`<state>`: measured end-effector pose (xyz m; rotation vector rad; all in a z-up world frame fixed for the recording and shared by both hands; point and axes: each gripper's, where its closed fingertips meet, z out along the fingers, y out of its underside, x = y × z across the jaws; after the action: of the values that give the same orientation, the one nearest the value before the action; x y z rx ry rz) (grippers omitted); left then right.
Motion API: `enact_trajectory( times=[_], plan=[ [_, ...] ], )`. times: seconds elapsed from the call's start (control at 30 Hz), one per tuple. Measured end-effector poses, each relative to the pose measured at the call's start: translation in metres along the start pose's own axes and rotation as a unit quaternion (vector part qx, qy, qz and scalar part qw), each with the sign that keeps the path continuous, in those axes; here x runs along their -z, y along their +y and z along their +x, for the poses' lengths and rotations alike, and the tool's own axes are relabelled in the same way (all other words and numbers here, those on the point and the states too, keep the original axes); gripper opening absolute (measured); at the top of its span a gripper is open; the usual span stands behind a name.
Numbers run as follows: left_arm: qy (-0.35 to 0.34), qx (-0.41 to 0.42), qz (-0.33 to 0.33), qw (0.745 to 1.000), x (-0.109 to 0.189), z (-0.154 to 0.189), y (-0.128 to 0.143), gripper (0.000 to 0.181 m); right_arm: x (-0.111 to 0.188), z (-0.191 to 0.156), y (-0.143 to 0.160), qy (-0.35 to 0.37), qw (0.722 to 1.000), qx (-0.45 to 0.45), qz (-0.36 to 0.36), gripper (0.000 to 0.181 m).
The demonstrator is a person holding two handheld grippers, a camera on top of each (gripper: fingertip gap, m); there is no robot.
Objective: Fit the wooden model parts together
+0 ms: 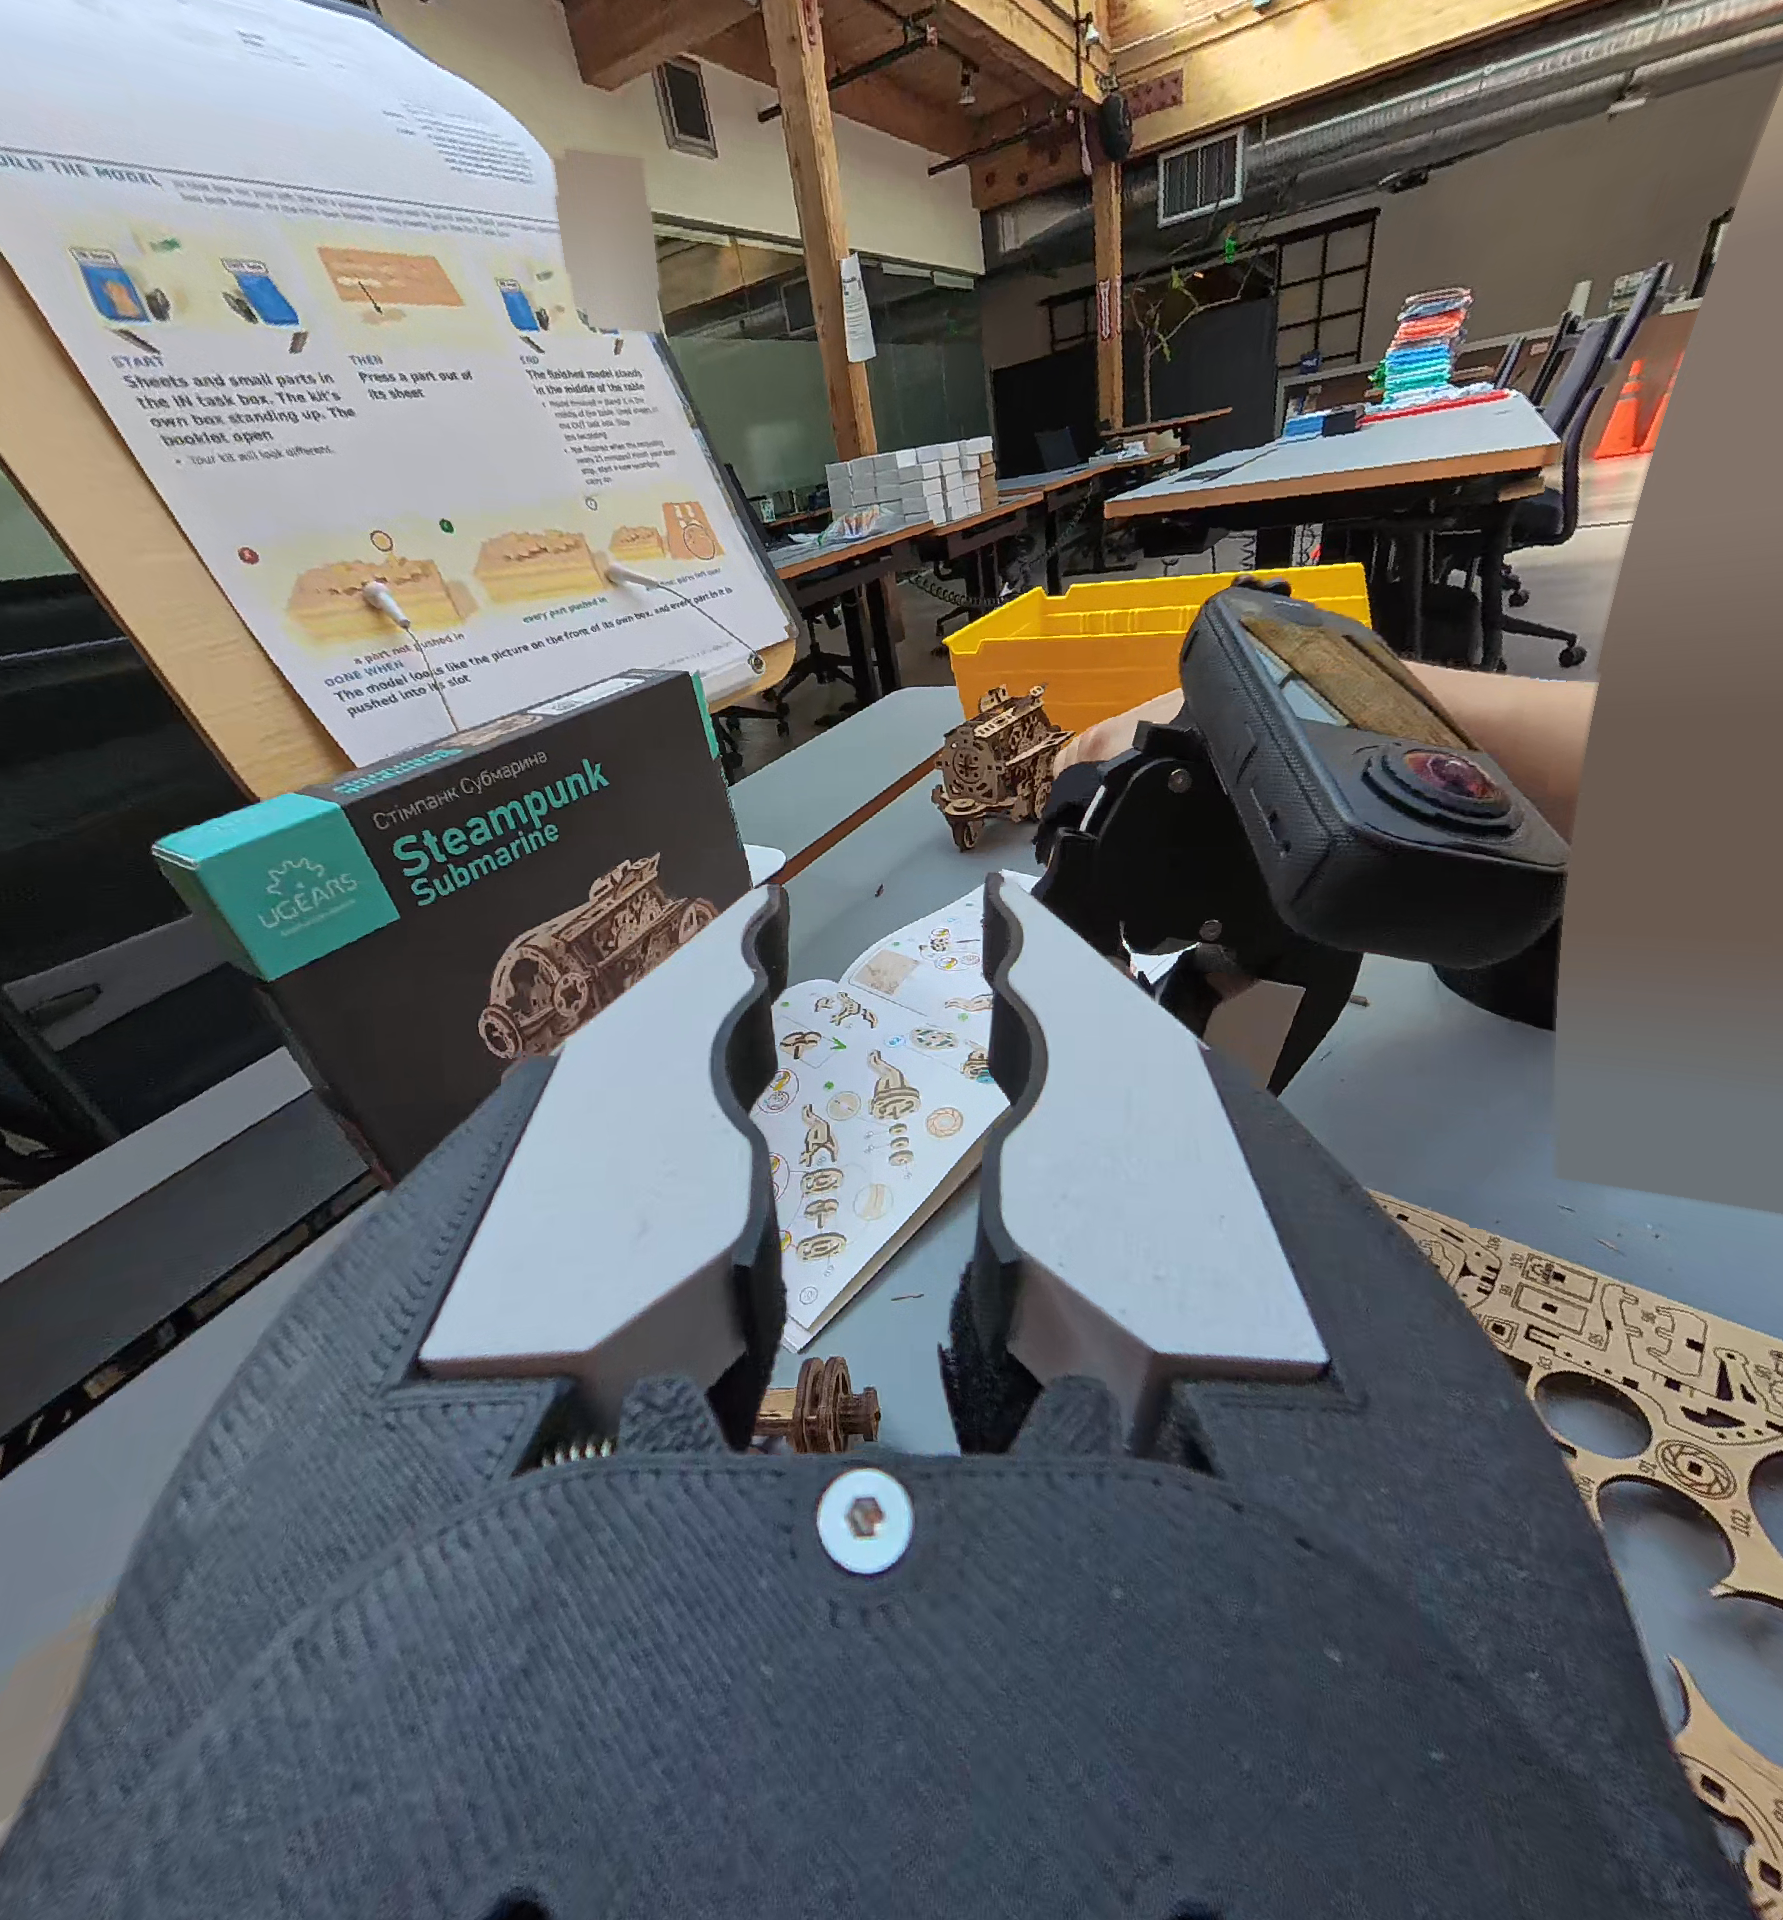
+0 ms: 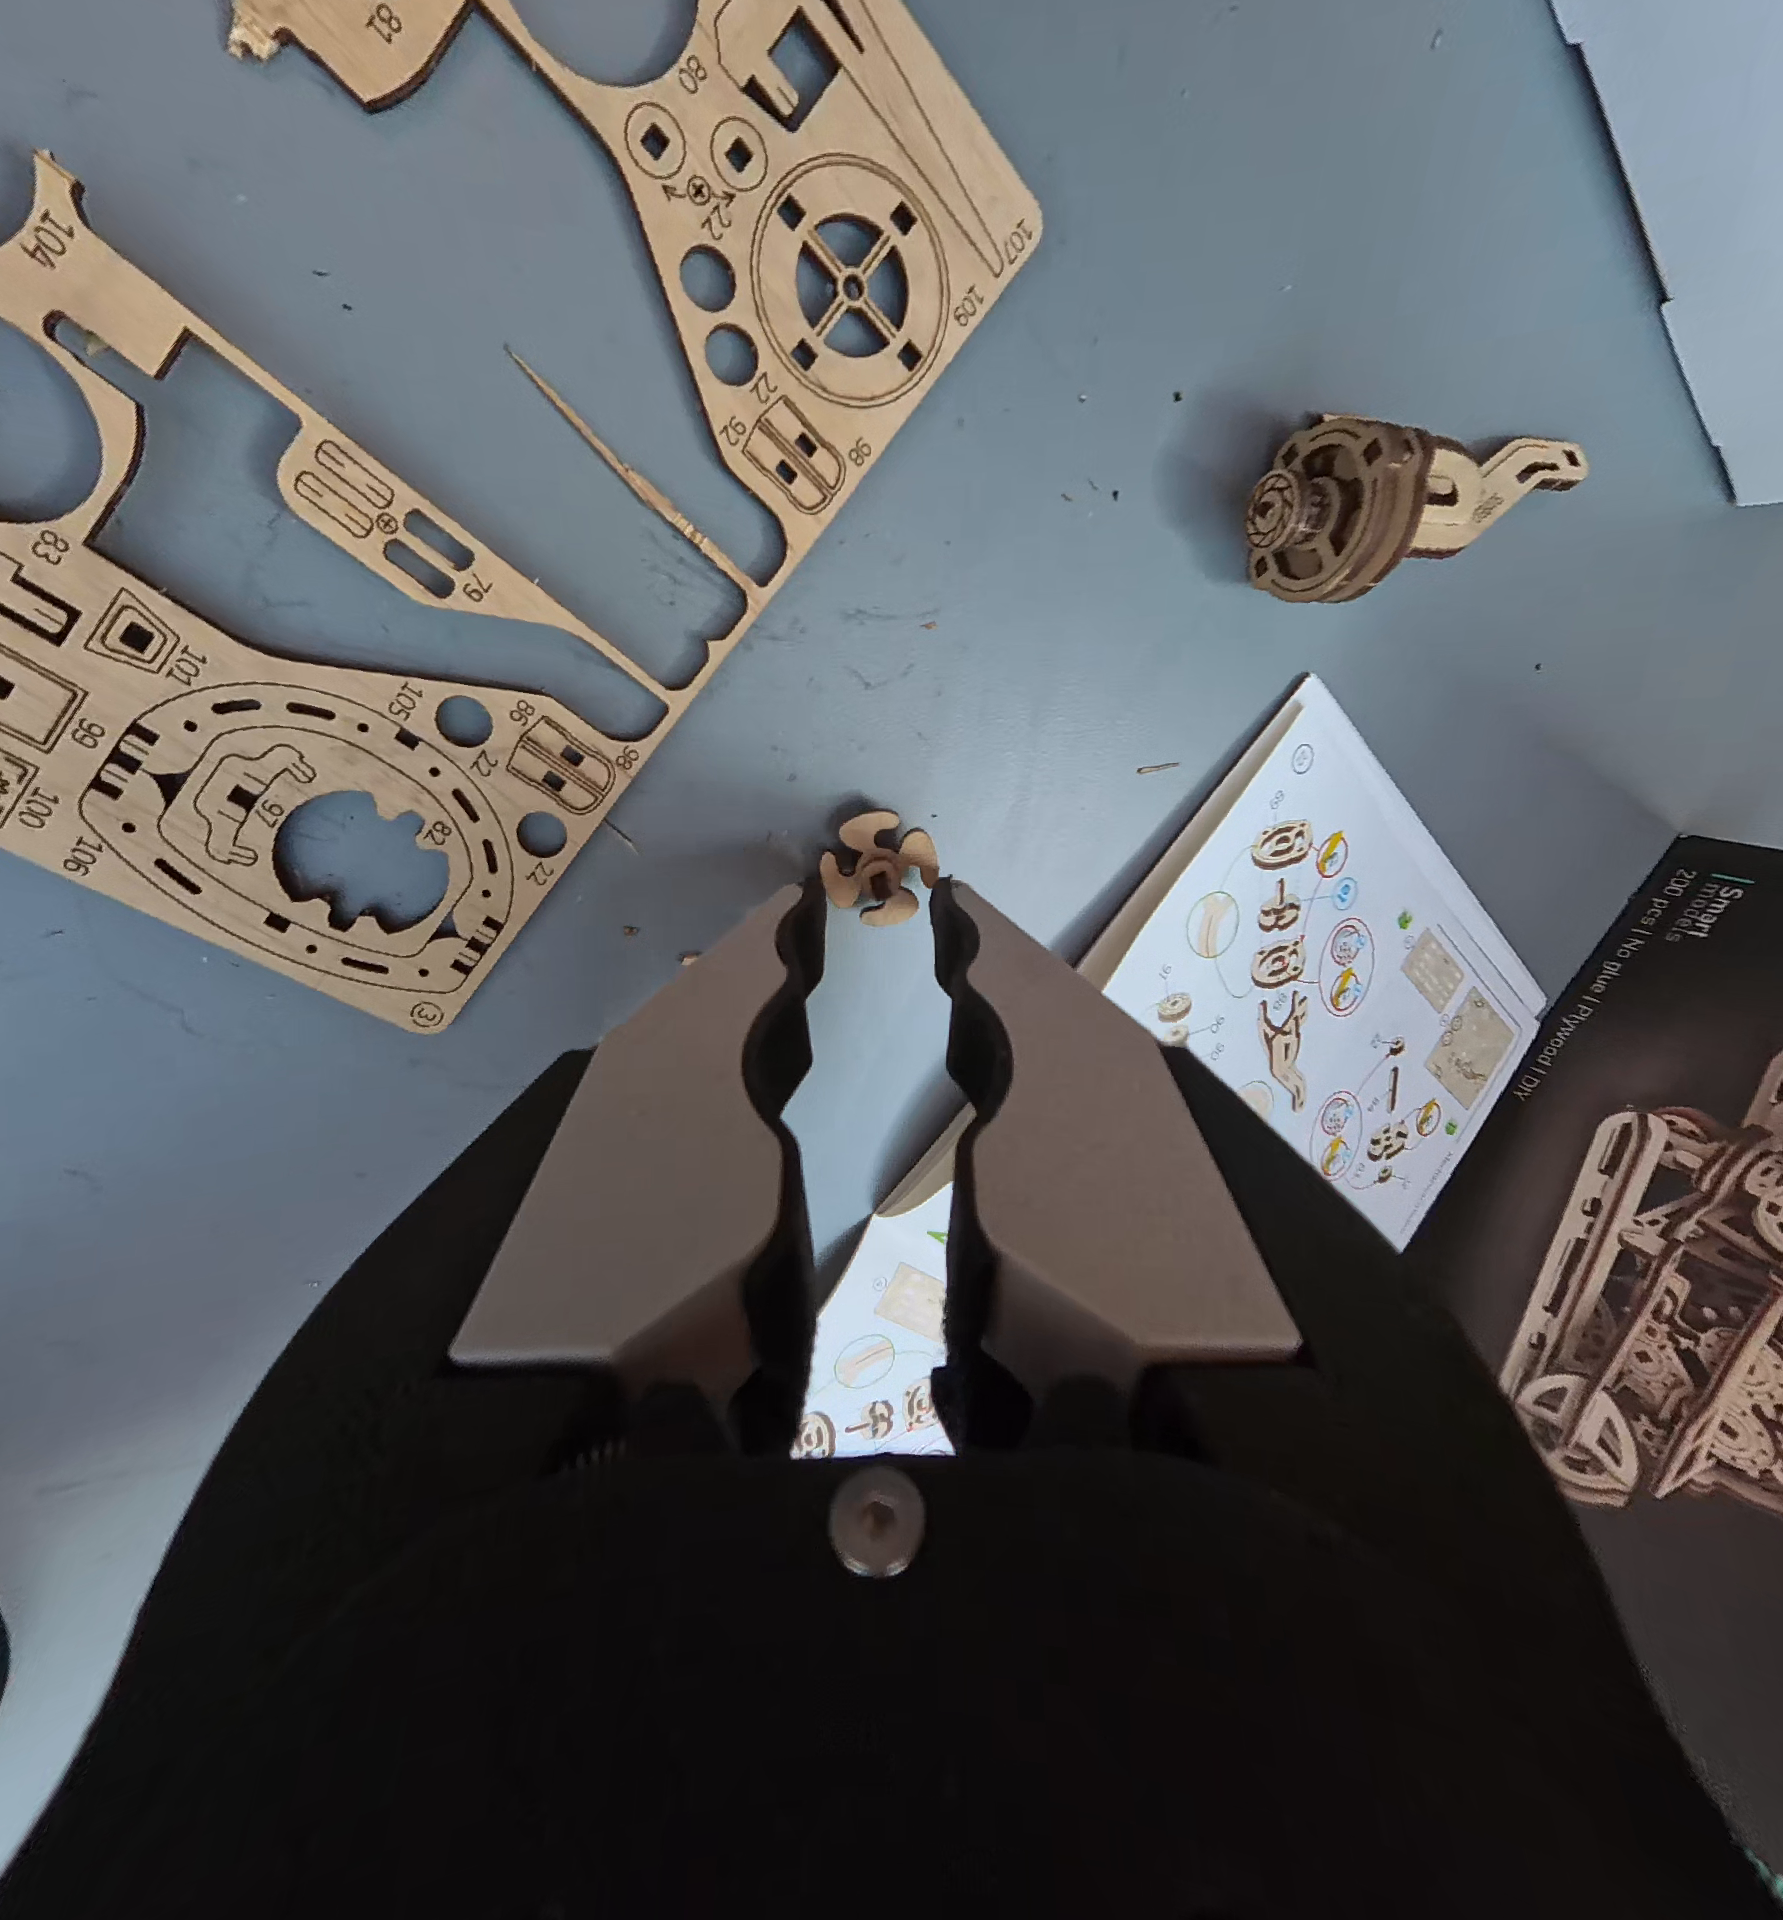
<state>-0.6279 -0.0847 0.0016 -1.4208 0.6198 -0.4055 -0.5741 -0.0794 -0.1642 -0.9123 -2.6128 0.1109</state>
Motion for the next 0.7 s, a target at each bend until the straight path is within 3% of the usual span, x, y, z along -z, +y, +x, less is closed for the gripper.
enact_trajectory(
  times=[0.23,0.47,0.6,0.7],
  plan=[
    [0.017,0.024,-0.028,0.999,-0.005,0.002,0.022,0.036,0.008,-0.002,0.007,-0.019,0.993,-0.107,0.046,0.02],
    [0.074,-0.014,-0.117,0.99,-0.015,0.027,0.064,0.035,0.017,-0.001,0.003,-0.134,0.932,-0.301,0.149,0.019],
    [0.09,-0.033,-0.136,0.986,-0.016,0.038,0.079,0.03,0.023,-0.006,-0.01,-0.202,0.898,-0.334,0.202,0.02],
    [0.108,-0.043,-0.163,0.98,-0.015,0.045,0.093,0.015,0.019,-0.006,-0.008,-0.219,0.888,-0.341,0.218,0.02]
  ],
)
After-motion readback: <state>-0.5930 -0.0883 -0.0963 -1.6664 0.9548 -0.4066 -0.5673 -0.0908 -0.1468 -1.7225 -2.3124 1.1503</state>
